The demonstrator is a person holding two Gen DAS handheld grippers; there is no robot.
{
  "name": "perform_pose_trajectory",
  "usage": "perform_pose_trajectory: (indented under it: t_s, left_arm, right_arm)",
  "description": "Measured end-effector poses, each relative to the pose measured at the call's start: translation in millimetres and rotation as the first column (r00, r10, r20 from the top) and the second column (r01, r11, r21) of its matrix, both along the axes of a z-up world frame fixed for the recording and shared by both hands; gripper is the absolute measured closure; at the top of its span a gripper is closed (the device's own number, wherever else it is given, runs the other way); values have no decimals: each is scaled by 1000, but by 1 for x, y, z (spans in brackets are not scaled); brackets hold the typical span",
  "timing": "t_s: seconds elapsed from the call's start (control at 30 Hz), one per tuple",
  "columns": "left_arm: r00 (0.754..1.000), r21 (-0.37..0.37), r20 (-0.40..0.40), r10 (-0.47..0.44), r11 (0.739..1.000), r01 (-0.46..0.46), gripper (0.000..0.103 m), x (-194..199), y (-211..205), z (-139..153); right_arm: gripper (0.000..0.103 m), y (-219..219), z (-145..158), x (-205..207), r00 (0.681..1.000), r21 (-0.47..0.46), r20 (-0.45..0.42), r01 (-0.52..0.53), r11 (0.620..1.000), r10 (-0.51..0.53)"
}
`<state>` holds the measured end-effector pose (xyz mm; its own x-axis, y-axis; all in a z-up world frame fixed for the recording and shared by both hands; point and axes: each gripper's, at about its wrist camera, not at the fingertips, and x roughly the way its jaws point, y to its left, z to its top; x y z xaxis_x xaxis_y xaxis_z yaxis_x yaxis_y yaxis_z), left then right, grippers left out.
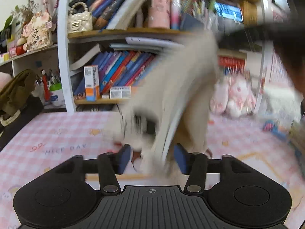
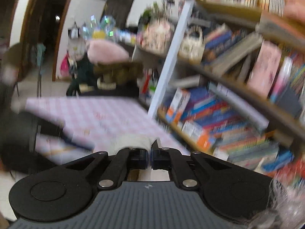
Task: Fold clothes
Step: 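Lift the shirt with both grippers and shake it out in the air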
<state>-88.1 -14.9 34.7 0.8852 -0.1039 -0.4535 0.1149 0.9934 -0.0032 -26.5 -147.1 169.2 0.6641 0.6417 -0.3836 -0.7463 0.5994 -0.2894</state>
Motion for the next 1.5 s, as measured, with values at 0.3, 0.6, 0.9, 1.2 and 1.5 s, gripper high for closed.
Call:
perform_pose_trajectory:
  t_s: [0.3,0.6,0.9,1.2,1.5]
  left_arm:
    - [998,13,40,52,999,-52,44,-6,-23,-11]
    - [998,-77,55,37,996,-33,99,2,-5,-7]
    - [905,-275,350,243,950,-149,101,-58,63,101]
    - [593,-185,770,236,972,-147,101,-123,51,252]
    - [554,-147,821,143,988,-37,100,-94,43,298]
  right_arm:
    - [100,2,70,-22,990,25,116,-78,997,74]
    - [100,-12,95,-40,982,47,183,-54,997,45]
    - [100,-77,126,-40,964,185,240,71,980,-116]
    - [101,-132,186,-129,853,383,514,-136,914,-89]
    - [101,-174,218,-166,806,517,575,-228,825,-138]
